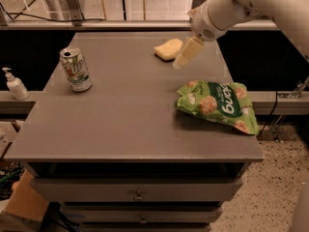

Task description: Pick sponge

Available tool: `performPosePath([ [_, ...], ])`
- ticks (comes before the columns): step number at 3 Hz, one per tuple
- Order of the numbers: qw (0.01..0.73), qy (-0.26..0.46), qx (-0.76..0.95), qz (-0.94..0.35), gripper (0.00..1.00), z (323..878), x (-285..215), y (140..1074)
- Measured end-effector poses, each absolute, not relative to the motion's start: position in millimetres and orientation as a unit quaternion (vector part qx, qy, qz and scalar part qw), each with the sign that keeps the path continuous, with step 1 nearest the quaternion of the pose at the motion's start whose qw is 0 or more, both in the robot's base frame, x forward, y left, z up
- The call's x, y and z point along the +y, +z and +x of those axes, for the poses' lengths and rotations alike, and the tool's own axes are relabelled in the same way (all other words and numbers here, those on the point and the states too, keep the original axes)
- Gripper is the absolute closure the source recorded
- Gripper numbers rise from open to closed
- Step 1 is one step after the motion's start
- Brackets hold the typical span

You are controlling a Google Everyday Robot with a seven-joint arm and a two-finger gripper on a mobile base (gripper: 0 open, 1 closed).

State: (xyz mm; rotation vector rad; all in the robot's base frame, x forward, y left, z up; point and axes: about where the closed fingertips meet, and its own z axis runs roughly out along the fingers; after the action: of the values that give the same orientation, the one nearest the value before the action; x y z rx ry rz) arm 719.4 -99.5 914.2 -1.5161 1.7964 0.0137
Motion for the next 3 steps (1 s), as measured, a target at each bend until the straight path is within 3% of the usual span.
performPosePath([
  [3,0.334,0.016,0.768,-0.546,0.00,784,-100,865],
])
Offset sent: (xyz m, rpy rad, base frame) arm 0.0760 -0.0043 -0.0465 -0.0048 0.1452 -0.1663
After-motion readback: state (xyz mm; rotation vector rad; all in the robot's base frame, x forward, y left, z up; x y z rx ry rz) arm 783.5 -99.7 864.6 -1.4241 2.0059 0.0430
